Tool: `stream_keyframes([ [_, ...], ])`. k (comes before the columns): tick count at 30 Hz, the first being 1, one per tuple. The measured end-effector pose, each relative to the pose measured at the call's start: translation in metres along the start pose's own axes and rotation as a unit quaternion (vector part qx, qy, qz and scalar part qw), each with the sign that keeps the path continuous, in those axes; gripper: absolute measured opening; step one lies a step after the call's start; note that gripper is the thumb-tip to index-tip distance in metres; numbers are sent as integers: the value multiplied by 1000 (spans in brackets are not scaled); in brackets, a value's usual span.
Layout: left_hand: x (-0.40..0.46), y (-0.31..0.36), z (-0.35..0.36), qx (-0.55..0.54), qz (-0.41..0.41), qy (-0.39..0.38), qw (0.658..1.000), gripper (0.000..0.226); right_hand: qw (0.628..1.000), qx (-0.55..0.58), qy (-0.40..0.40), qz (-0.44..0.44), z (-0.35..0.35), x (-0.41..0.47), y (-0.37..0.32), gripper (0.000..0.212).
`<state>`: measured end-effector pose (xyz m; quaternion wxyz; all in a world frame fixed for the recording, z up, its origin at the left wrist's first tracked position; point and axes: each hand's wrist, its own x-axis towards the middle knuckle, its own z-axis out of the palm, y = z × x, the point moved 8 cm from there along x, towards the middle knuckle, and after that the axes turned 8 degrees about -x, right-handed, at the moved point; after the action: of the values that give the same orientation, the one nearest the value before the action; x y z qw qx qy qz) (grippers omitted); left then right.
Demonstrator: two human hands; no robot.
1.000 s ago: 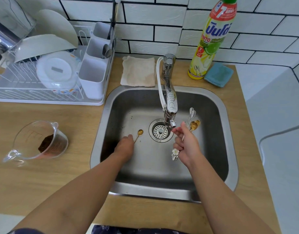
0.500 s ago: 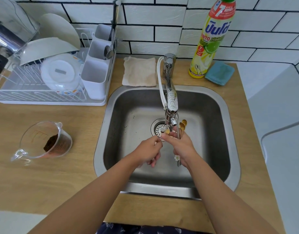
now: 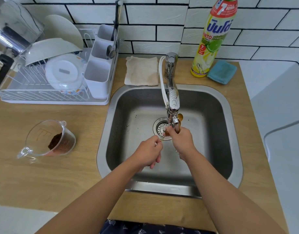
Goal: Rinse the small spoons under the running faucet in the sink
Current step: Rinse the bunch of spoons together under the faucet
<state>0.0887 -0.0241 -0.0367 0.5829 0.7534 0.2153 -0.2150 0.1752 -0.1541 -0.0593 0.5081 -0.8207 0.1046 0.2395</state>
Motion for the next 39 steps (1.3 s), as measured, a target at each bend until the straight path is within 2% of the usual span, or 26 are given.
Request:
stream_keyframes([
  [4,2,6,-1,-22,4,-5,1000,17,990,87,-109,-6,18,-7,3,6],
  [5,2,8,0,-30,8,-8,999,18,986,106,-126,-14,22,-7,4,15],
  [6,1,9,2,-36,11,-12,999,18,986,112,-124,-18,20,-9,1,18],
  [8,0,10,4,-39,15,-14,999,19,991,112,-68,-4,7,-3,-2,7],
  [10,0,12,3,-37,17,-13,999,19,992,121,-30,14,-2,1,-1,16],
  [13,2,12,0,-43,12,-17,999,19,988,137,-72,17,6,-1,4,16],
  [15,1,10,-2,-32,12,-18,999,19,989,106,-99,3,11,-5,3,16],
  [17,0,8,-2,13,26,-20,999,18,994,83,-72,-12,6,-4,-1,14],
  [21,-1,8,-5,91,53,-5,994,17,997,78,-23,-8,2,-3,-4,28],
  [24,2,11,-7,123,60,13,990,16,996,46,-69,-34,15,-11,-5,12],
  [26,1,13,-7,118,59,14,991,15,994,43,-92,-42,20,-14,-5,13],
  [27,0,14,-6,108,57,8,993,16,995,55,-79,-37,17,-11,-4,11],
  [28,-1,14,-5,94,54,1,994,16,995,75,-58,-27,11,-8,-5,6],
  [30,-4,13,-3,44,32,-11,998,18,996,83,-32,-6,3,-1,-5,14],
  [32,-5,7,-1,-104,-16,-33,994,19,993,105,-51,10,5,0,-3,22],
  [33,-5,4,0,-224,-46,-52,972,18,987,142,-79,19,9,-1,-1,24],
  [34,-7,4,1,-346,-79,-78,932,18,976,186,-113,27,13,-3,1,25],
  [35,-9,4,1,-440,-110,-105,885,18,965,217,-145,32,16,-5,2,25],
  [36,-12,4,0,-490,-132,-130,852,19,959,229,-167,33,18,-7,3,25],
  [37,-14,3,0,-496,-144,-149,843,21,957,230,-174,35,20,-8,5,25],
  [38,-16,1,0,-463,-143,-161,860,22,959,227,-168,40,19,-8,6,22],
  [39,-16,-3,-1,-398,-131,-160,894,23,962,223,-152,47,18,-7,8,19],
])
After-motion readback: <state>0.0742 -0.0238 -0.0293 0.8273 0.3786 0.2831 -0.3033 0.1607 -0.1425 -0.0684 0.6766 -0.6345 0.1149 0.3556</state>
